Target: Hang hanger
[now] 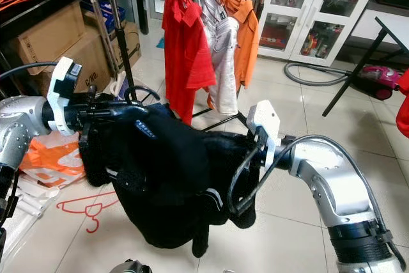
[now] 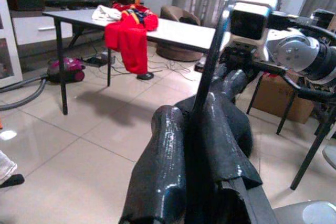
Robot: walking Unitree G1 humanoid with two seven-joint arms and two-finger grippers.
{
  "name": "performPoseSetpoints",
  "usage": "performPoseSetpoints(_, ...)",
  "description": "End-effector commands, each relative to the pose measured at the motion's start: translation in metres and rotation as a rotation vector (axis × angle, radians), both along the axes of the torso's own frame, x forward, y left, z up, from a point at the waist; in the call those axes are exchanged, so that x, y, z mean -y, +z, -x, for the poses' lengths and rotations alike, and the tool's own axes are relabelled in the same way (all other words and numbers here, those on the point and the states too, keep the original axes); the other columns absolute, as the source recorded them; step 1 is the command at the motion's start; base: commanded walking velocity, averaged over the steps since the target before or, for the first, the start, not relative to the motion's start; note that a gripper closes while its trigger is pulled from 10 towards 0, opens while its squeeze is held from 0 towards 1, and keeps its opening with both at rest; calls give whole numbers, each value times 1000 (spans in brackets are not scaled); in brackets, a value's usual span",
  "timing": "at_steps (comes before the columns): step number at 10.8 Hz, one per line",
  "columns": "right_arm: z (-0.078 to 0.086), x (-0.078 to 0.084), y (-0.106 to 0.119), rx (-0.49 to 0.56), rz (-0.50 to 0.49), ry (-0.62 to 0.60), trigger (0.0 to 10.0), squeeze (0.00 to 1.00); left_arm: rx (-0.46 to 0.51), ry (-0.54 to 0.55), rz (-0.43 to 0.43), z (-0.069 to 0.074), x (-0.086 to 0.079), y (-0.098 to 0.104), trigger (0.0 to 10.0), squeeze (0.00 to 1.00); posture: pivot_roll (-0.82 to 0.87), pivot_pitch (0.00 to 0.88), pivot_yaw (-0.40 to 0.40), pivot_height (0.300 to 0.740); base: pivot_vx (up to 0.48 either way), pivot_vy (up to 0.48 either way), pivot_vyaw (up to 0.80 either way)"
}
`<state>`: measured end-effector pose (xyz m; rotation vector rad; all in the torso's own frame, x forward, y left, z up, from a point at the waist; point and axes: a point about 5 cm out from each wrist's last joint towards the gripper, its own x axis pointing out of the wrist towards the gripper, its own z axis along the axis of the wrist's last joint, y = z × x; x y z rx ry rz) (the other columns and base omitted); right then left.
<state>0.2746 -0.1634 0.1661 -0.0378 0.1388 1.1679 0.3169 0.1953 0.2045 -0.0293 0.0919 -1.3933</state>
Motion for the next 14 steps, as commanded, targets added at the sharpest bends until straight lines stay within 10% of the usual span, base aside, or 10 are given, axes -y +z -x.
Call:
performPoseSetpoints(1,-8,6,16,26,-59,-48,0,0,-9,-11,2,3,1,-1,0,0,-87,0,-13,740,0,0,0)
performPoseSetpoints(2,-7,6,16,16,-55,-48,10000,1000,-13,-11,8,4,1,-1,0,0,-87,2,-12,740,0,0,0)
performPoseSetpoints(7,-45,16,31,136,-133,-405,10000,1000,-27,-6,32,9,3,-3,0,0,-80,6,-19,740,0,0,0)
performPoseSetpoints(14,-21,13,30,68,-56,-53,10000,1000,-56,-63,-25,23,8,-13,0,0,-72,3,-31,740,0,0,0)
